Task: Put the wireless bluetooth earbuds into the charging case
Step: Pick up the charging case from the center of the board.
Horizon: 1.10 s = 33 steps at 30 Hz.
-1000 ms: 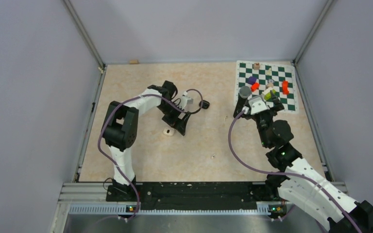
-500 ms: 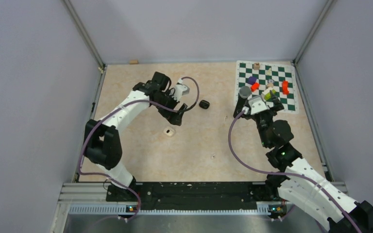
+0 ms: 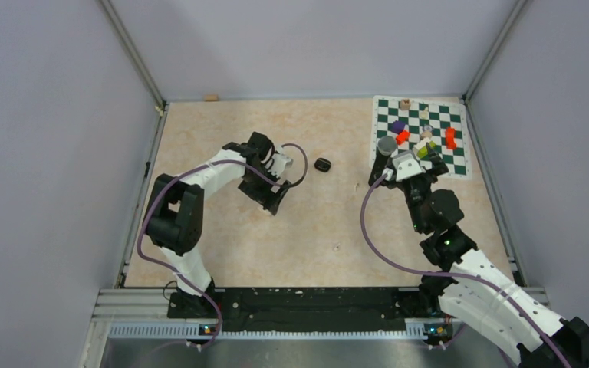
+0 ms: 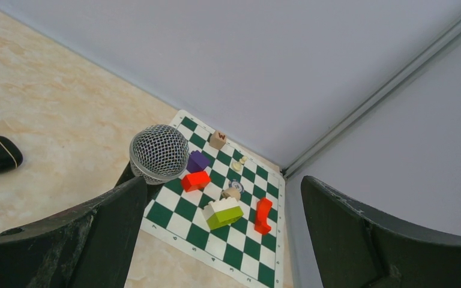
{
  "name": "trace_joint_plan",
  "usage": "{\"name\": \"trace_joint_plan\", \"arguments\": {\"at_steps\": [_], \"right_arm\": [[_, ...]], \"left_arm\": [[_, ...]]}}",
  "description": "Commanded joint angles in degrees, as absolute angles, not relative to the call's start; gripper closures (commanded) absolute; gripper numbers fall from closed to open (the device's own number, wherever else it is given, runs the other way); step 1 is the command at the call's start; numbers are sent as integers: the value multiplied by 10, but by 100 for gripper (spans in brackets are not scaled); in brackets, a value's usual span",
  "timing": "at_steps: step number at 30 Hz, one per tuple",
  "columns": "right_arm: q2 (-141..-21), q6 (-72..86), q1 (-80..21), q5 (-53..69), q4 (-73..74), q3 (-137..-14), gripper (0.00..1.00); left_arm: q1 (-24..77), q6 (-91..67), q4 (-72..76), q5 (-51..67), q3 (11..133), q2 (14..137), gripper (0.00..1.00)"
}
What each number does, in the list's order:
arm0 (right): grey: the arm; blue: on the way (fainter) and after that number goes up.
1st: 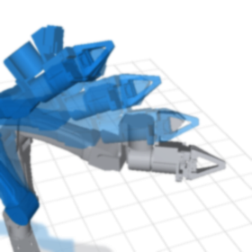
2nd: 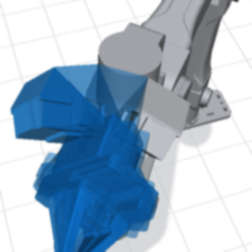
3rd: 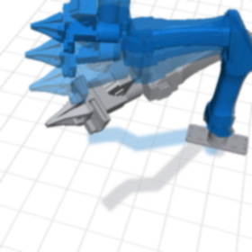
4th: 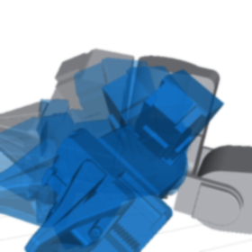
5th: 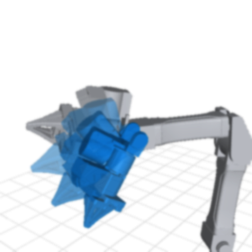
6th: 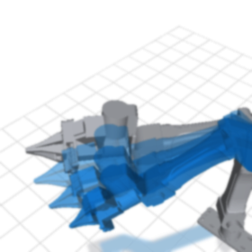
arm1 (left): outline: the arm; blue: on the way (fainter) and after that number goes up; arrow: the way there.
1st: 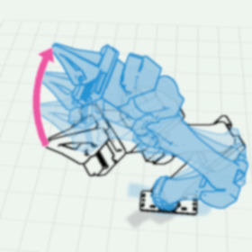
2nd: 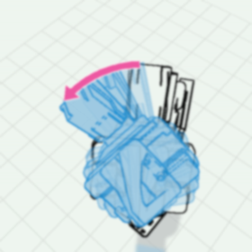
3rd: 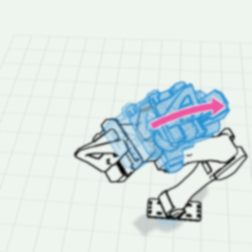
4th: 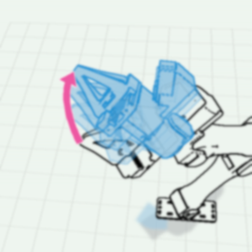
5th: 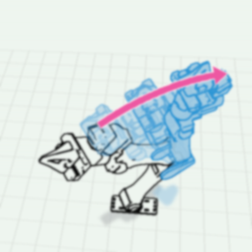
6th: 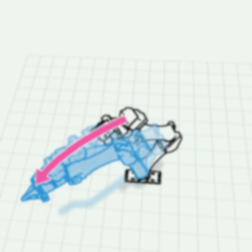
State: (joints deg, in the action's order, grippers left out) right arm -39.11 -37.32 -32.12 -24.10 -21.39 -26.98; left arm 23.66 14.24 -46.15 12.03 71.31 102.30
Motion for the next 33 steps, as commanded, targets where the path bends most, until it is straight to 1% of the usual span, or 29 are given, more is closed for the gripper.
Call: {"name": "trace_joint_plan", "arguments": {"at_steps": [1,6,14,17,21,23,26,30,33], "right_arm": [[-386,-364,-315,-237,-225,-274,2],[-386,-364,-315,-236,-226,-274,2],[-386,-364,-315,-235,-226,-274,2],[-385,-362,-315,-235,-225,-274,2],[-386,-360,-315,-231,-222,-275,2],[-385,-352,-315,-226,-213,-282,2],[-387,-320,-315,-206,-166,-313,2],[-410,-264,-315,-145,-52,-388,2],[-446,-221,-315,-83,43,-481,2]], "left_arm": [[236,125,-440,122,714,1030,1],[237,122,-441,130,719,1051,1],[237,123,-442,103,717,1064,11],[238,124,-441,104,717,1067,20],[240,129,-451,114,724,1074,36],[241,129,-453,115,727,1075,41],[243,127,-466,116,744,1069,48],[243,135,-480,130,773,1028,50],[243,157,-480,154,794,978,50]]}}
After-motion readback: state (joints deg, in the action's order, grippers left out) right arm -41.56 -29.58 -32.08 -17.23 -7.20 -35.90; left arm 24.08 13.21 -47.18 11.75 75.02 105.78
